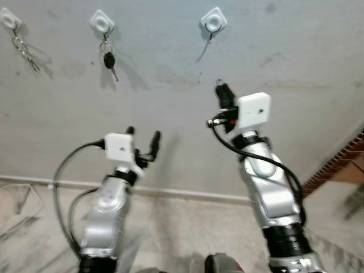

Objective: Hang keys on a hook

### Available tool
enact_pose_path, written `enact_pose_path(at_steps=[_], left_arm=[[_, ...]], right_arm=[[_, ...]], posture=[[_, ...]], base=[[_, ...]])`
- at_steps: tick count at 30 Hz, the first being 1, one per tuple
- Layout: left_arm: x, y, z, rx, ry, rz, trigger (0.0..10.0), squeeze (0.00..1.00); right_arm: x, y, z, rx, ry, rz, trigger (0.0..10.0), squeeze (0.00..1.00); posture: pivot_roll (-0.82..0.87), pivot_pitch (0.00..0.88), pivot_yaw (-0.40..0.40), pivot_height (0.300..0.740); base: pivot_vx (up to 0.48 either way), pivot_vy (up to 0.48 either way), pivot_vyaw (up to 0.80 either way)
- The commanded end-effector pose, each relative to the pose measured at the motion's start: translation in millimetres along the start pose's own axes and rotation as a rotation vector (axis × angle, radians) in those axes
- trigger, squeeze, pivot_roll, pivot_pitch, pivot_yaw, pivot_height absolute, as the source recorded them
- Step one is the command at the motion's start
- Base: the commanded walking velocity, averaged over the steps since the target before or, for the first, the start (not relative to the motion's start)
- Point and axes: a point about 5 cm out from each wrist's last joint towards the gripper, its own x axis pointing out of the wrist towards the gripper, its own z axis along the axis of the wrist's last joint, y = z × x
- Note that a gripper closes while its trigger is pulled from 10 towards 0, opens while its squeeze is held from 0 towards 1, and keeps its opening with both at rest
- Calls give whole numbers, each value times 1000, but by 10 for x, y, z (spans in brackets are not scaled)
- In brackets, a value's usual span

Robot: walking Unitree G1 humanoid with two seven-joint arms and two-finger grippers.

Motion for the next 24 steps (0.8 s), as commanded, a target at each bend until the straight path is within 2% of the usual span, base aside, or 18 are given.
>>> enact_pose_path(at_steps=[1, 6, 12, 16, 20, 24], left_arm=[[-54, 101, -16, 17, 14, 28, 10000, 0], [-82, 134, -73, 33, 39, 37, 10000, 0], [-182, 195, -198, 52, 87, 49, 10000, 0], [-256, 222, -288, 69, 126, 50, 10000, 0], [-326, 250, -340, 33, 163, 62, 10000, 0], [-389, 263, -360, 46, 181, 47, 10000, 0]], right_arm=[[28, 89, 55, 13, -26, 22, 10000, 0], [37, 77, 63, 14, -29, 16, 10000, 0], [59, 24, 74, 12, -36, 2, 10000, 0], [116, -5, 107, 14, -47, -7, 10000, 0], [217, -27, 156, 55, -62, -28, 10000, 0], [291, -7, 194, 86, -79, -24, 10000, 0]], posture=[[-15, 155, 40, 740], [-13, 156, 41, 740], [-7, 164, 42, 740], [-2, 174, 48, 740], [10, 185, 56, 740], [28, 193, 63, 740]], base=[[0, 0, 0], [0, 0, 0], [0, 0, 0], [0, 0, 0], [0, 0, 0], [0, 0, 0]])
